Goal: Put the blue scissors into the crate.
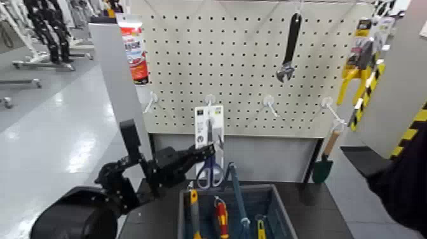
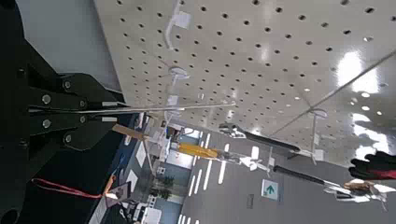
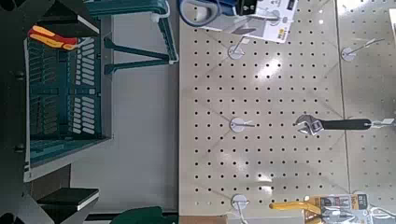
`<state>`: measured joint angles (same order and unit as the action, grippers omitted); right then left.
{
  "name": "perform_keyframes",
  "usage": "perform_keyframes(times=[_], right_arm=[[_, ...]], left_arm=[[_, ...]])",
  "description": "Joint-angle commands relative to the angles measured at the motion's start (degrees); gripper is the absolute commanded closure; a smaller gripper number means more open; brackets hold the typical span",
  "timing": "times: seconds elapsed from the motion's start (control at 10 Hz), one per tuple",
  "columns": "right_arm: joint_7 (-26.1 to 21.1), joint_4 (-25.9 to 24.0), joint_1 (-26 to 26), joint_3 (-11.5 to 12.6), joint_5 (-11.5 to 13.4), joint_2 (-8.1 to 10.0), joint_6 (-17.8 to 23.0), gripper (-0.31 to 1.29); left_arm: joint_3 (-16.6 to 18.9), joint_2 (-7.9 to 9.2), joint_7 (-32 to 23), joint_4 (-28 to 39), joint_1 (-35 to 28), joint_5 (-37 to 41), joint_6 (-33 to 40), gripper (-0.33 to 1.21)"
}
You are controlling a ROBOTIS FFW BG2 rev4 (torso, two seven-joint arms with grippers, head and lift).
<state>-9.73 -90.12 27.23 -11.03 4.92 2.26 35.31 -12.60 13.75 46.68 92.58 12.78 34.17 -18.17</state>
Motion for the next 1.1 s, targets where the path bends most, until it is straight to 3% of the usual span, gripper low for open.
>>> perform_keyframes(times=[0.1,0.9,1.0,1.1], right_arm=[[-0.03,0.12,0.01,-0.04,0.0,-0.07,-0.07,0.1],[0.24,0.56,-0.16,0.05,-0.26,-0.15,0.11,0.1],[0.41,0.56,-0.25,0.13,-0.35,-0.15,0.11,0.1],[0.59,0.65,-0.25,0.13,-0.35,-0.15,0.11,0.1]], left_arm=[[-1.46,-0.04,0.08,-4.69,-1.89,1.25,0.33,1.18],[-7.18,-0.39,1.04,-17.26,-1.18,0.72,2.35,1.11],[-7.53,-0.66,0.87,-17.43,-0.83,0.81,3.14,0.68],[-7.7,-0.57,1.04,-17.43,-0.3,0.28,2.52,-0.07]])
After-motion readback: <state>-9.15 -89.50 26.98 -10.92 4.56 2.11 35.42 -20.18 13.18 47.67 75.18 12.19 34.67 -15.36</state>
